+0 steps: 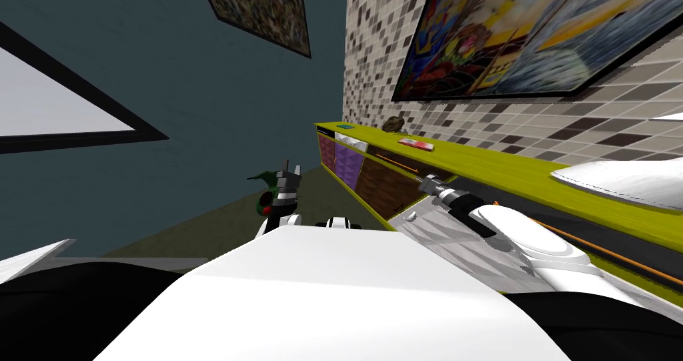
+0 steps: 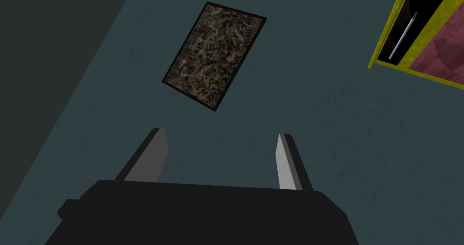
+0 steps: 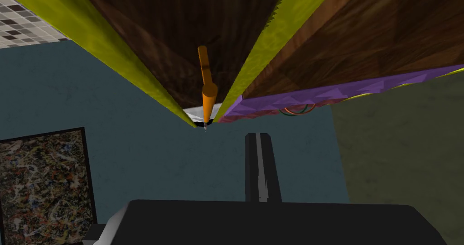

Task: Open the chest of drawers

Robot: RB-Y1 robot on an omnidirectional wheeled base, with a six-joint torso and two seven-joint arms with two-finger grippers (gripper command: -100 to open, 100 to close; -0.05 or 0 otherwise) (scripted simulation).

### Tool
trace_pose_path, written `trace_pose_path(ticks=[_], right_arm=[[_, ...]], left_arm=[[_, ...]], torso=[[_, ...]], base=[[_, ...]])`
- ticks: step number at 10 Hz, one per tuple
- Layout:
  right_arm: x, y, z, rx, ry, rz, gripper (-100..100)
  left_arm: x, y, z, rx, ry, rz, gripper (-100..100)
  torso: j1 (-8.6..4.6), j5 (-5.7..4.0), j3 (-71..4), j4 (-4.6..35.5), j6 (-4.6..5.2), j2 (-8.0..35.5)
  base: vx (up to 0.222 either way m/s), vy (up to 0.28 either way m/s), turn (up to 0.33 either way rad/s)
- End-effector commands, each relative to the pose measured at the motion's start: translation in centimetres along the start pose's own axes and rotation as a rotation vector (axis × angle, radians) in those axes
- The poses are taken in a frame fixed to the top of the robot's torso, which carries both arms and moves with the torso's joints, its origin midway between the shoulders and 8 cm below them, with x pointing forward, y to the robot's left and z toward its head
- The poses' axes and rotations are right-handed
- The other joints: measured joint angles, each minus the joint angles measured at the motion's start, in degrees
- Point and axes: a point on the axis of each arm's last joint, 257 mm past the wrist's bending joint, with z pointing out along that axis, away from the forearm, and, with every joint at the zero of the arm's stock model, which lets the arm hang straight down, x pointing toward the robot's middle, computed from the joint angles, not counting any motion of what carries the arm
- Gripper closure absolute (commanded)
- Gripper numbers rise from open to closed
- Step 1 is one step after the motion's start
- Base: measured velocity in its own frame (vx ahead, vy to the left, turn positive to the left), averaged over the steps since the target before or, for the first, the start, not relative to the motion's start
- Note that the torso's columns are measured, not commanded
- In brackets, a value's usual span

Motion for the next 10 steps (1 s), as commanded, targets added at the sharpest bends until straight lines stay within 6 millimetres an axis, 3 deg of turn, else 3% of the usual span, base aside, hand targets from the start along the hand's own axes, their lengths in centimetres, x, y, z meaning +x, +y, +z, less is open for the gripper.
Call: trace_pose_path(ticks=[1,2,3,4,9,10], right_arm=[[-0.5,-0.2,-0.1,-0.002,-0.012,-0.003,100],[-0.3,-0.2,-0.1,-0.001,-0.009,-0.002,100],[0.0,-0.7,-0.1,-0.007,-0.007,-0.023,-100],[0.1,-0.9,-0.2,-0.008,-0.006,-0.029,-100],[0.7,-1.8,-0.3,-0.015,-0.001,-0.059,-100],[0.7,-1.8,-0.3,-0.015,-0.001,-0.059,100]], left_arm=[[0.0,0.0,0.0,0.0,0.0,0.0,0],[0.0,0.0,0.0,0.0,0.0,0.0,0],[0.0,0.0,0.0,0.0,0.0,0.0,0],[0.0,0.0,0.0,0.0,0.0,0.001,0],[0.0,0.0,0.0,0.0,0.0,0.001,0],[0.0,0.0,0.0,0.0,0.0,0.0,0]], torso=[[-0.09,-0.01,0.0,0.0,0.0,-0.1],[-0.29,-0.07,-0.1,-0.1,0.0,-0.2],[-0.67,-0.18,-0.3,-0.1,-0.02,-0.5],[-1.01,-0.29,-0.5,-0.2,-0.02,-0.9],[-0.13,-0.04,0.0,0.0,0.01,0.0],[-0.12,-0.02,0.1,0.1,0.02,0.1]], base=[[-0.128,0.165,-0.048],[-0.058,0.076,-0.018],[0.072,-0.057,-0.019],[0.14,-0.077,-0.008],[0.108,-0.072,-0.003],[0.009,-0.004,0.002]])
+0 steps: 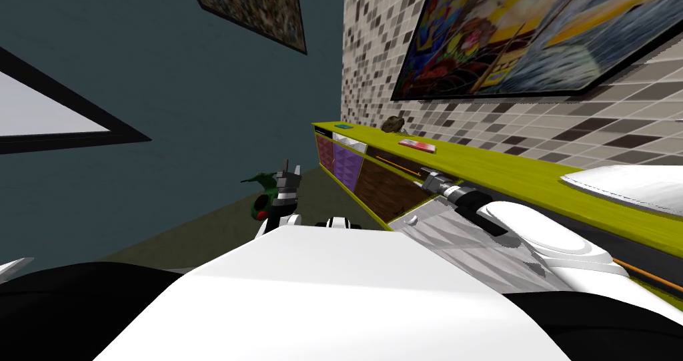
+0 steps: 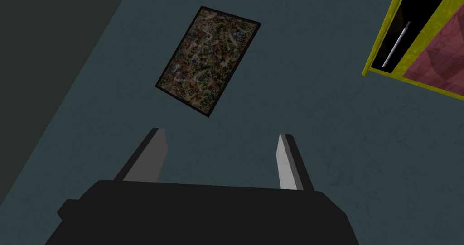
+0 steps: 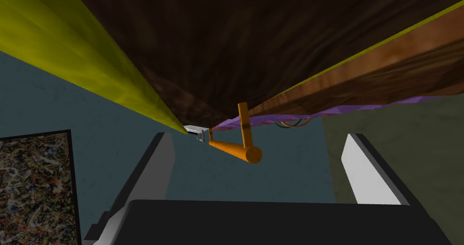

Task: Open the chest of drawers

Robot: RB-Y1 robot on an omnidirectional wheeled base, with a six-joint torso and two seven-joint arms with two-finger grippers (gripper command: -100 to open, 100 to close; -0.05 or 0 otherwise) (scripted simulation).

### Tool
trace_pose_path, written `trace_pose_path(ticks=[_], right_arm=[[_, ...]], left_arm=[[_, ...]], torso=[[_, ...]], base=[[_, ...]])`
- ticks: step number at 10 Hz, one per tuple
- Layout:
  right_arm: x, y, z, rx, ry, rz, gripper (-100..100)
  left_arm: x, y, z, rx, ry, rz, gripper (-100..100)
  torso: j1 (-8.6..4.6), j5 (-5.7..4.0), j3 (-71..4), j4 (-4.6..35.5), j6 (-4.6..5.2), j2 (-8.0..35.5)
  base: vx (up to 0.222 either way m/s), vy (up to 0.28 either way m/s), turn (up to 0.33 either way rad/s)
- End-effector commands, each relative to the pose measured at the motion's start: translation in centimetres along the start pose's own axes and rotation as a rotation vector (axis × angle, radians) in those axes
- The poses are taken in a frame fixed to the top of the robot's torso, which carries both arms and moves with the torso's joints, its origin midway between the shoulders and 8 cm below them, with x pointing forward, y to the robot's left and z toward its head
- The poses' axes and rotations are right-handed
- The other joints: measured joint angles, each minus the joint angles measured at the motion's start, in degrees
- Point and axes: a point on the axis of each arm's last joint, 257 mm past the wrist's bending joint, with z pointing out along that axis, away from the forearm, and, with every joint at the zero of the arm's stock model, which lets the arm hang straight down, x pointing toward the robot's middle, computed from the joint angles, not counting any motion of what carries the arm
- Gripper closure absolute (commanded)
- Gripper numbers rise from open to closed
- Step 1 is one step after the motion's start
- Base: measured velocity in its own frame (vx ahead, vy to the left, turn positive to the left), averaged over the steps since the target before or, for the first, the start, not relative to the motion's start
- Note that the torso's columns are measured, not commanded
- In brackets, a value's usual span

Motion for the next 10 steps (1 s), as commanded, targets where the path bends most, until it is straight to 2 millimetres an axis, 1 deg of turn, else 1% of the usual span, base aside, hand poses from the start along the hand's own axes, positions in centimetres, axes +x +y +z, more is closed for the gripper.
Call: trace_pose_path(ticks=[1,3,5,6,7,8,9,10], right_arm=[[-0.4,0.0,0.0,-0.001,-0.008,0.0,100],[-0.7,-0.1,0.0,-0.002,-0.015,0.001,100],[-0.8,0.0,0.0,-0.005,-0.017,0.001,100],[1.2,0.3,-0.9,-0.018,0.013,0.007,-100],[3.2,0.2,-1.8,-0.025,0.043,0.013,-100],[4.7,0.3,-2.6,-0.033,0.065,0.018,-100],[5.2,-0.1,-2.8,-0.026,0.076,0.017,-100],[7.1,-0.3,-3.9,-0.029,0.105,0.023,-100]], left_arm=[[0.0,0.0,0.0,0.0,0.0,0.0,0],[0.0,0.0,0.0,0.0,0.0,0.0,0],[0.0,0.0,0.0,0.0,0.0,0.0,0],[0.0,0.0,0.0,0.0,0.0,0.0,0],[0.0,0.0,0.0,0.0,0.0,0.0,0],[0.0,0.0,0.0,0.0,0.0,0.0,0],[0.0,0.0,0.0,0.0,0.0,0.0,0],[0.0,0.0,0.0,0.0,0.0,0.0,0]], torso=[[-0.11,-0.03,-0.1,0.0,0.0,-0.1],[0.03,-0.06,0.0,-0.1,0.11,0.0],[-0.18,-0.01,-0.2,0.0,0.04,-0.3],[-0.43,0.02,-0.3,0.0,0.0,-0.5],[-0.45,-0.06,-0.3,-0.1,-0.05,-0.5],[-0.32,-0.09,-0.3,-0.1,-0.07,-0.4],[-0.21,-0.06,-0.2,-0.1,0.0,-0.3],[-0.27,-0.07,-0.2,-0.1,0.06,-0.4]], base=[[-0.091,0.078,-0.036],[-0.125,0.153,-0.04],[-0.085,0.121,-0.028],[-0.05,0.04,0.189],[-0.085,0.047,0.392],[-0.094,0.062,0.335],[-0.066,0.044,0.062],[-0.058,0.04,0.172]])
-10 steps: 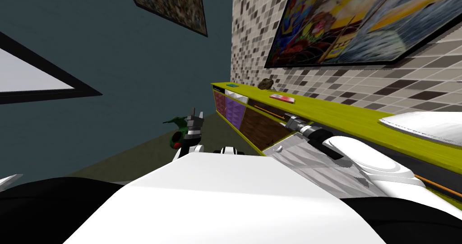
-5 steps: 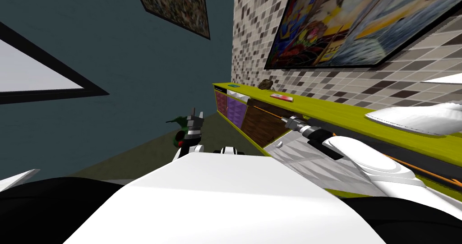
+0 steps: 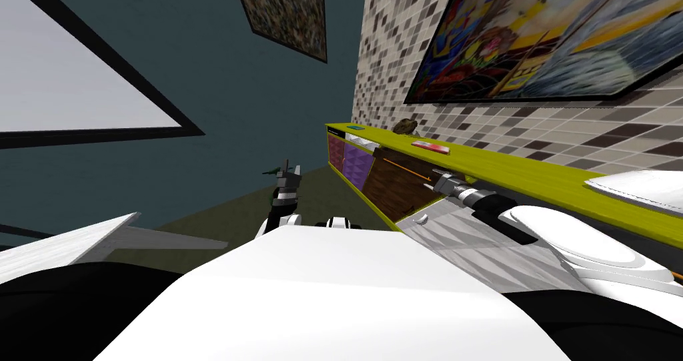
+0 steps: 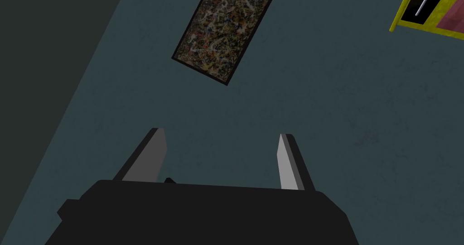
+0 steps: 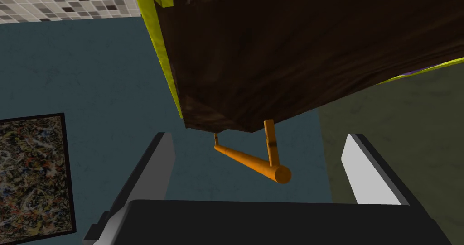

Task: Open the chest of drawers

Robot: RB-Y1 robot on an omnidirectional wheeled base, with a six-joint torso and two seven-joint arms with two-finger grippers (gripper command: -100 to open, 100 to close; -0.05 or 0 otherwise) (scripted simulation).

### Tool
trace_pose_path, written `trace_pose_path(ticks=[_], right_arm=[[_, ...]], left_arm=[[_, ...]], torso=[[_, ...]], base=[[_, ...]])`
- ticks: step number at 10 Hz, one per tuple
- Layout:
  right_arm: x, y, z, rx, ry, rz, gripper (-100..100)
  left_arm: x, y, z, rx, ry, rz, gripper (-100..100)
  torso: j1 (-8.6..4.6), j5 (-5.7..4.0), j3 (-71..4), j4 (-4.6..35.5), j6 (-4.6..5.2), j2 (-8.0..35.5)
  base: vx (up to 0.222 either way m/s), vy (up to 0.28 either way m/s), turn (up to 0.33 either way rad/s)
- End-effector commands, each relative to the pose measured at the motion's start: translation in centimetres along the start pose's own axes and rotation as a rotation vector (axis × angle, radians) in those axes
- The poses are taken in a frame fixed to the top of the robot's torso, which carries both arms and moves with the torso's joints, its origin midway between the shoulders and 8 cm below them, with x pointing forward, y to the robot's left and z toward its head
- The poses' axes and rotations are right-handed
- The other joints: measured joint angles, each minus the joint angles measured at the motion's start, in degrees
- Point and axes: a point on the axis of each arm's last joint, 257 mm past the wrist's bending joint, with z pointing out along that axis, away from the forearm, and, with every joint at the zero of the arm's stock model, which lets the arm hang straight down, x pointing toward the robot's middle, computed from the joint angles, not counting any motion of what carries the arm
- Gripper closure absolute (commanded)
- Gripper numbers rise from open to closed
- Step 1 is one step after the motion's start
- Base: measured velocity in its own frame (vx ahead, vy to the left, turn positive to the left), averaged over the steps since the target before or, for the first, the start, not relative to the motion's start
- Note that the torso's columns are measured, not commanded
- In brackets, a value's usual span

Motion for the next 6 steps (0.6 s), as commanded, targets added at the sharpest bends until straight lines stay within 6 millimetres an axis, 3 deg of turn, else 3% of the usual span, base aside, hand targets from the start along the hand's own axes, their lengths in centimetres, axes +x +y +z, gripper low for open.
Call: trace_pose_path(ticks=[1,2,3,4,5,6], right_arm=[[4.1,-0.4,-2.0,-0.008,0.06,0.016,-100],[4.6,-0.7,-2.2,-0.001,0.071,0.016,-100],[6.4,-0.8,-3.3,-0.004,0.099,0.026,-100],[6.5,-1.0,-3.4,-0.001,0.1,0.025,-100],[8.3,-1.2,-4.6,0.0,0.129,0.034,-100],[8.3,-1.2,-4.6,0.0,0.129,0.034,-100]], left_arm=[[0.0,0.0,0.0,0.0,0.0,0.0,0],[0.0,0.0,0.0,0.0,0.0,0.0,0],[0.0,0.0,0.0,0.0,0.0,0.0,0],[0.0,0.0,0.0,0.0,0.0,0.0,0],[0.0,0.0,0.0,0.0,0.0,0.0,0],[0.0,0.0,0.0,0.0,0.0,0.0,0]], torso=[[-0.01,-0.02,0.0,0.0,-0.11,-0.1],[0.03,-0.02,0.0,0.0,-0.11,0.0],[0.0,-0.01,0.0,0.0,-0.02,0.0],[0.0,-0.01,0.0,0.0,-0.1,0.0],[-0.01,-0.02,0.0,0.0,-0.05,-0.1],[0.04,-0.01,0.0,0.0,-0.11,-0.1]], base=[[-0.07,0.052,0.312],[-0.06,0.042,0.117],[-0.059,0.043,0.185],[-0.043,0.036,0.114],[-0.043,0.047,0.199],[-0.034,0.034,0.107]])
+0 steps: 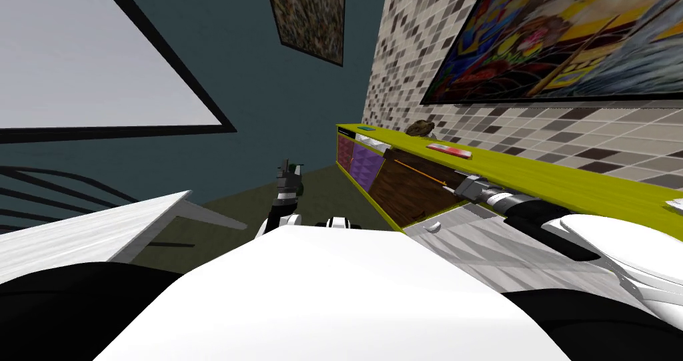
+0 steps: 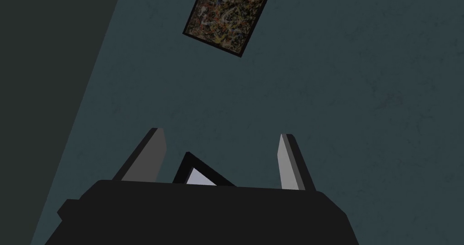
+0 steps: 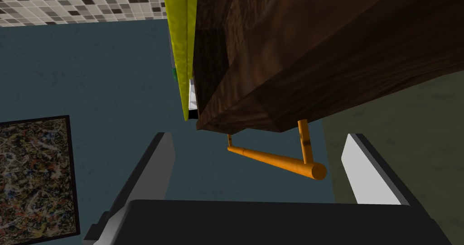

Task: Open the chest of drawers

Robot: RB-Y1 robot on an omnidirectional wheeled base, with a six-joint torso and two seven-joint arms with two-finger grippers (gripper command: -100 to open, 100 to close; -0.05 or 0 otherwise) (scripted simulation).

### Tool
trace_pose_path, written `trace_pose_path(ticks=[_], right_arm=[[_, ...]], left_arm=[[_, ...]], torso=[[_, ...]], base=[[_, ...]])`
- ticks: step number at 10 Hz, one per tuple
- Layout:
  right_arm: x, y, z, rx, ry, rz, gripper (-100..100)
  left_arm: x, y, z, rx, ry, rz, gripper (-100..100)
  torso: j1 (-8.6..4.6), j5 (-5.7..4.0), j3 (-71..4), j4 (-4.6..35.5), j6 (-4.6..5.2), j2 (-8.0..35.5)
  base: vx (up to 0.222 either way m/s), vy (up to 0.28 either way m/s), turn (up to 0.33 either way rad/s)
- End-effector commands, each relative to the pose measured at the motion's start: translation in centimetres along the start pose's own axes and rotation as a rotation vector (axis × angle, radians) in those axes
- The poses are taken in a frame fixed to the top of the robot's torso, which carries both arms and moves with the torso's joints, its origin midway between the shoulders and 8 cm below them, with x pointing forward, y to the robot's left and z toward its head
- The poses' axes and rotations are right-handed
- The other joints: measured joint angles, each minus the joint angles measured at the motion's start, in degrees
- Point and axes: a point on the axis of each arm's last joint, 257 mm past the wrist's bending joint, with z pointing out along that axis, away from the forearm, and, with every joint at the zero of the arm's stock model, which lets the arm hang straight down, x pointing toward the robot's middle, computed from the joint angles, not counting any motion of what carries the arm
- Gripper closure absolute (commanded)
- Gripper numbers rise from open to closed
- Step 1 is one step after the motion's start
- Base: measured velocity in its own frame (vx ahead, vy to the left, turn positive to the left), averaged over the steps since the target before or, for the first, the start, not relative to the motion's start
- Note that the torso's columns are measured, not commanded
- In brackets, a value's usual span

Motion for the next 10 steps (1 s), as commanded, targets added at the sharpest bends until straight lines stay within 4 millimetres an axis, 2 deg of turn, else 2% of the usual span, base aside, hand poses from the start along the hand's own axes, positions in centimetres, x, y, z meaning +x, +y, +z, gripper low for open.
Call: trace_pose_path(ticks=[1,3,4,5,6,10], right_arm=[[3.0,-0.4,-1.7,0.004,0.042,0.016,-100],[4.8,-0.8,-2.9,0.007,0.069,0.027,-100],[6.5,-1.1,-4.1,0.012,0.096,0.039,-100],[5.6,-0.7,-3.5,0.001,0.08,0.036,-100],[5.8,-0.6,-3.6,-0.002,0.081,0.037,0],[5.7,-0.1,-3.5,-0.009,0.079,0.04,0]], left_arm=[[0.0,0.0,0.0,0.0,0.0,0.0,0],[0.0,0.0,0.0,0.0,0.0,0.0,0],[0.0,0.0,0.0,0.0,0.0,0.0,0],[0.0,0.0,0.0,0.0,0.0,0.0,0],[0.0,0.0,0.0,0.0,0.0,0.0,0],[0.0,0.0,0.0,0.0,0.0,0.0,0]], torso=[[-0.05,-0.01,0.0,0.0,0.05,0.0],[0.08,0.02,0.1,0.0,0.0,0.1],[0.09,0.15,0.1,0.1,0.13,0.1],[0.16,0.28,0.1,0.2,0.08,0.2],[0.17,0.24,0.1,0.2,0.1,0.2],[0.08,0.1,0.1,0.1,0.05,0.1]], base=[[-0.049,0.04,0.191],[-0.058,0.067,0.217],[-0.048,0.05,0.19],[-0.02,0.017,0.043],[0.0,0.0,0.0],[0.0,0.0,0.0]])
